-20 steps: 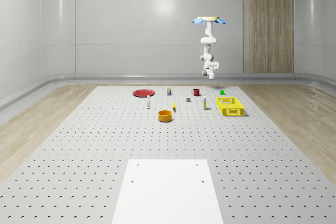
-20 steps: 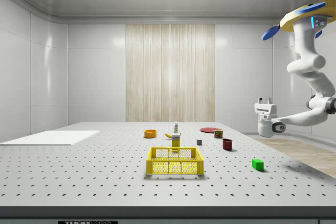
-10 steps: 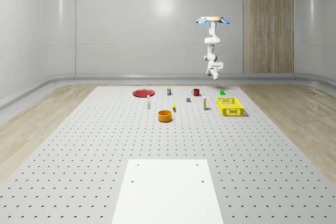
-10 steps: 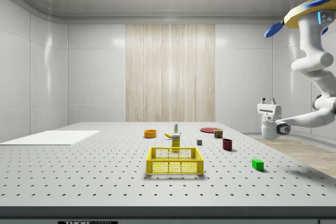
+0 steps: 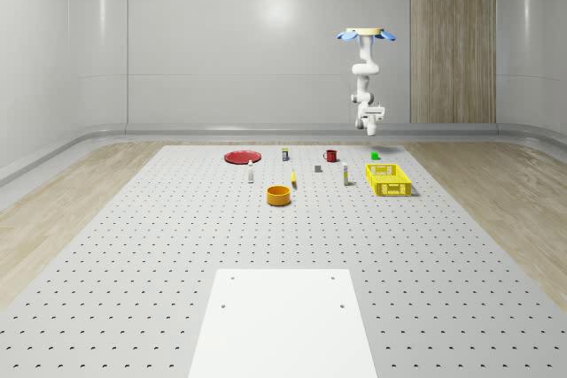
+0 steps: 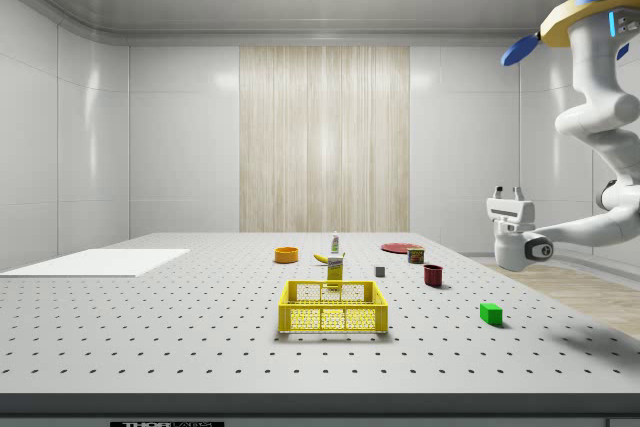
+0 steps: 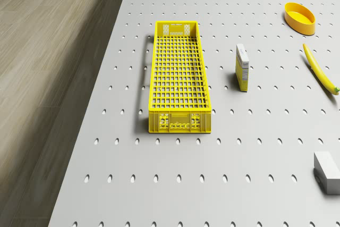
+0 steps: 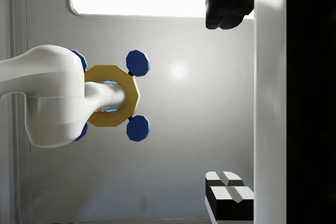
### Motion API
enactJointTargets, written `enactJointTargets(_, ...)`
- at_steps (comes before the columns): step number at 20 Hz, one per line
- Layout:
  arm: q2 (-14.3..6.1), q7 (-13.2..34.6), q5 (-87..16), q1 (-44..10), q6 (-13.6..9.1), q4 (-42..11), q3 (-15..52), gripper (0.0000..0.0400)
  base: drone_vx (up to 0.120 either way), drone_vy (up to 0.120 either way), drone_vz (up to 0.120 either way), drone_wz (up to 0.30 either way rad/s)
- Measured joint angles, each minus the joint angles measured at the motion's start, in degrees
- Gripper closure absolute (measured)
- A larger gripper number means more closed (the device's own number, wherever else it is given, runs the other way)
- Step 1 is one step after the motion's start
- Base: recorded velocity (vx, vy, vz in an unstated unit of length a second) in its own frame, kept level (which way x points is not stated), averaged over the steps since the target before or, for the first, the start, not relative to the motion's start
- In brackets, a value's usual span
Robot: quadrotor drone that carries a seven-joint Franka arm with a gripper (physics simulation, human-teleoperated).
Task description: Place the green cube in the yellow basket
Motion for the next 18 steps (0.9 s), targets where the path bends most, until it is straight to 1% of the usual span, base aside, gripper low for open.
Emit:
enactJointTargets(1,0.0,0.0,-0.2,0.0,0.0,0.0,0.1,0.0,0.04,0.0,0.0,0.0)
enactJointTargets(4,-0.1,0.1,-0.9,-0.2,0.2,-0.1,0.7,0.0,0.12,0.0,0.0,0.0)
enactJointTargets(6,-0.2,0.2,-1.7,-0.4,0.3,-0.2,1.2,0.0,0.08,0.0,-0.1,0.0)
enactJointTargets(10,-0.4,0.6,-4.2,-0.9,0.5,-0.5,3.0,0.0,0.0,0.0,0.0,0.0)
enactJointTargets(14,-0.6,1.2,-9.2,-2.0,0.7,-1.1,6.5,0.0,0.0,0.0,0.0,0.0)
enactJointTargets(18,-1.1,2.6,-18.6,-4.1,1.2,-3.1,13.2,0.0,0.0,0.0,-0.11,0.0)
